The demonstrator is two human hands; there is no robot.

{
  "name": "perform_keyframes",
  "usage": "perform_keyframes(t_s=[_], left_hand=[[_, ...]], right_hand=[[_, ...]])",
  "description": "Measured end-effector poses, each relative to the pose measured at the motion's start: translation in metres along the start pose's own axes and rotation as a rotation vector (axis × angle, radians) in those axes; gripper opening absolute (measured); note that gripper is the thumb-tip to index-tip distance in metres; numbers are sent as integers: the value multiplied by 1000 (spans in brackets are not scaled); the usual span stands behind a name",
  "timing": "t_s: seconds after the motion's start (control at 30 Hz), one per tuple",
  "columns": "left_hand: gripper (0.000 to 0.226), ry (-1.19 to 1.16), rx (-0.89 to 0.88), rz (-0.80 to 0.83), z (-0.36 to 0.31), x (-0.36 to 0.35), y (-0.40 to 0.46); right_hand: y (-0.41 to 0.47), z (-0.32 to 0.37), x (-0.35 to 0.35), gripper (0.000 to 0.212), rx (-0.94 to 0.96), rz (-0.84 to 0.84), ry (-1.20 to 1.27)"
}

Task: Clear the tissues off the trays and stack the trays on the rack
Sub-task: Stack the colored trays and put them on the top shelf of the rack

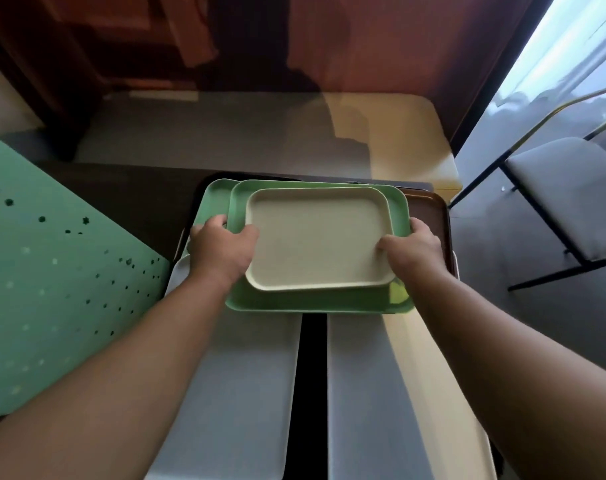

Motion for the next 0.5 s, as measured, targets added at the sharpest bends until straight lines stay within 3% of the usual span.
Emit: perform_keyframes(t_s=[0.2, 0.37, 0.5], left_hand=[[73, 15, -14, 49, 3, -8, 1], [73, 94, -30, 83, 4, -11, -3], [81, 176, 28, 134, 16, -18, -9]], right_hand=[[-1, -2, 2, 59, -27, -17, -85], [-1, -6, -5, 75, -31, 82, 23], [-3, -4, -10, 77, -6, 133, 4]])
Point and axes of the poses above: each hand's wrist, its own y-axis towards the middle knuckle, its own x-axis out of the back of the hand, z = x × y, the point moved 10 cm from there along y, towards the middle knuckle
